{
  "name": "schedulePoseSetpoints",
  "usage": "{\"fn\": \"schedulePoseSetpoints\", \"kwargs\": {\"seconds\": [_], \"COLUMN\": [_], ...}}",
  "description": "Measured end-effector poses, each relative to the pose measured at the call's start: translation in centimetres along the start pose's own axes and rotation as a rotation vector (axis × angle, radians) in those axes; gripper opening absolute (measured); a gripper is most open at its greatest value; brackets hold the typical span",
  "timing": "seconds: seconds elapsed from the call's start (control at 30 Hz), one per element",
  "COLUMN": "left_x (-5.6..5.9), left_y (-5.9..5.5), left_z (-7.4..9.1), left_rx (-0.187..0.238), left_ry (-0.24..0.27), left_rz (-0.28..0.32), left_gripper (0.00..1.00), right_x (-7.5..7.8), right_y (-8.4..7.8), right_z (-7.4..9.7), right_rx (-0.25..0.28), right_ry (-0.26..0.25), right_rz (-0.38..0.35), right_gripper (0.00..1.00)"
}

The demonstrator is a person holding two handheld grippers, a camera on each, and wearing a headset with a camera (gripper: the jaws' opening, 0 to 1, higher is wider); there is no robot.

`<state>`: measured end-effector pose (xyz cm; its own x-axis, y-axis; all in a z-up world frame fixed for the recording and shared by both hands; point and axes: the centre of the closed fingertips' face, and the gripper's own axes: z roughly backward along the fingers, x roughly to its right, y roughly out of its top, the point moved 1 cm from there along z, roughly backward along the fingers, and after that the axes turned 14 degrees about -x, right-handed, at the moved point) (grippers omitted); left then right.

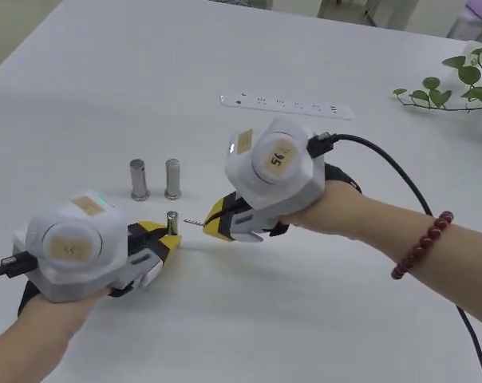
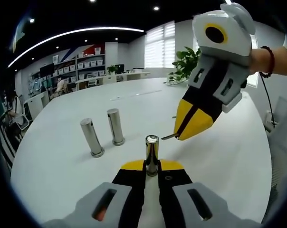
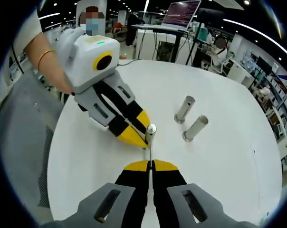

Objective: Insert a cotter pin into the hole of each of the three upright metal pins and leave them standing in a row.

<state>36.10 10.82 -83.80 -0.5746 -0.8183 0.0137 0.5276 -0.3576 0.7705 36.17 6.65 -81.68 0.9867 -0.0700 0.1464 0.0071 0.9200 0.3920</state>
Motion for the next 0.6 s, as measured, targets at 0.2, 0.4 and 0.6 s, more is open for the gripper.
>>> {"fn": "schedulePoseSetpoints", "kwargs": {"seconds": [0.2, 0.4, 0.6], "left_x": [-0.13, -0.18, -0.09], "left_y": [-0.04, -0.09, -0.71], "left_z": [-0.03, -0.04, -0.31], "left_rx": [-0.001, 0.001, -0.023], "left_ry": [0.028, 0.046, 0.056], "left_rz": [0.0, 0.008, 0.005], "left_gripper": [0.07, 0.07, 0.07], "right_x": [-0.04, 0.03, 0.04], "right_y": [0.22, 0.55, 0.71], "right_z": [-0.14, -0.16, -0.17], "right_rx": [0.0, 0.003, -0.008], "right_ry": [0.0, 0.0, -0.004], "right_rz": [0.007, 0.018, 0.05], "right_gripper": [0.02, 0.02, 0.02]}}
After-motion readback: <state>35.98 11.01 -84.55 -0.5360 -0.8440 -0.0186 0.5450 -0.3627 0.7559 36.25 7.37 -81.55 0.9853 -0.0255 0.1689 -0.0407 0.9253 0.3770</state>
